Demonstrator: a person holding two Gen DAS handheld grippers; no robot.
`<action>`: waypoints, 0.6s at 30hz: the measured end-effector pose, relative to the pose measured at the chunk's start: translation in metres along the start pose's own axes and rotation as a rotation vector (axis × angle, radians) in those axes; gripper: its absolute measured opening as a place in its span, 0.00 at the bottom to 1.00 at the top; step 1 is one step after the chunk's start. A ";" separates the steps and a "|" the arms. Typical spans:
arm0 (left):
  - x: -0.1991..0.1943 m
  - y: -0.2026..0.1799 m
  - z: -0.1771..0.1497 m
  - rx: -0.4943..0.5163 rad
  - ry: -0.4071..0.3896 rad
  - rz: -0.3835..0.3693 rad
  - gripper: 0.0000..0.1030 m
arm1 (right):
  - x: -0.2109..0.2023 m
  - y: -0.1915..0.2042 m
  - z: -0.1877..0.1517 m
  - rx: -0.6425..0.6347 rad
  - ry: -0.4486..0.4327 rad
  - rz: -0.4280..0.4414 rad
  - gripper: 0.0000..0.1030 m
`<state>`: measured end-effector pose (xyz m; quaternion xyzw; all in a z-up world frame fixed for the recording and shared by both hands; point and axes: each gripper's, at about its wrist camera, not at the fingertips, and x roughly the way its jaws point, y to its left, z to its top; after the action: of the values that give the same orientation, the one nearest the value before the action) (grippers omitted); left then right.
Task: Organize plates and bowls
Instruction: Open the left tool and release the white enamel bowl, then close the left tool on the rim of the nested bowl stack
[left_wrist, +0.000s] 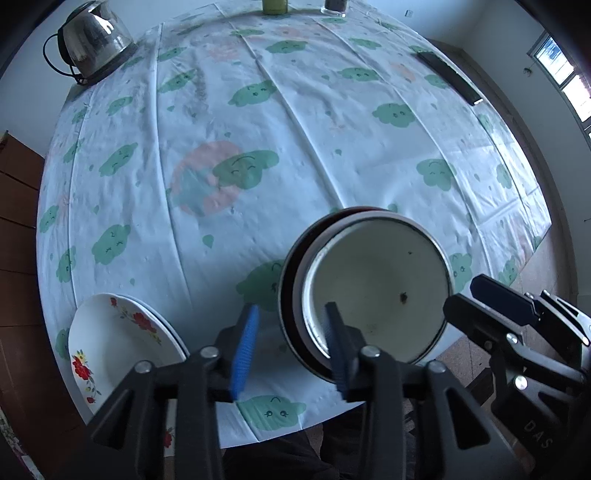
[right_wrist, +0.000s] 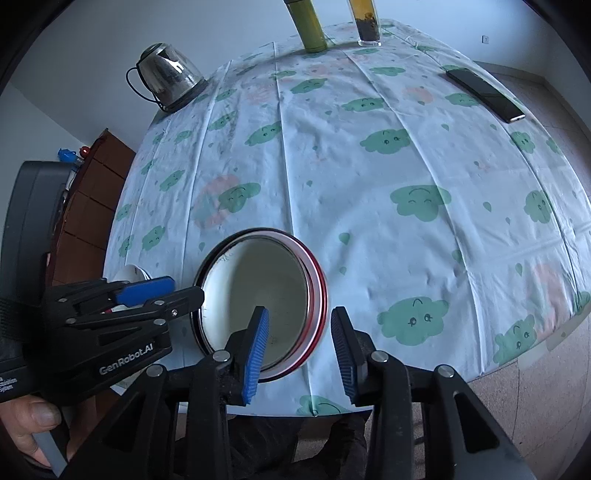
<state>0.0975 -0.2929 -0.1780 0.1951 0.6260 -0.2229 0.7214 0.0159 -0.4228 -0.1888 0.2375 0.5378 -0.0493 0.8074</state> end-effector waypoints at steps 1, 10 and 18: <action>0.000 0.001 -0.001 -0.004 -0.001 0.001 0.37 | 0.001 0.000 -0.001 0.000 0.004 -0.003 0.37; -0.001 0.007 -0.006 -0.021 -0.010 0.020 0.47 | 0.006 -0.005 -0.006 0.022 0.012 -0.008 0.37; -0.001 0.009 -0.009 -0.020 -0.014 0.022 0.56 | 0.004 -0.004 -0.007 0.024 0.000 0.000 0.37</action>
<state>0.0951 -0.2809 -0.1785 0.1931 0.6210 -0.2099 0.7301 0.0101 -0.4227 -0.1964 0.2470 0.5373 -0.0558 0.8045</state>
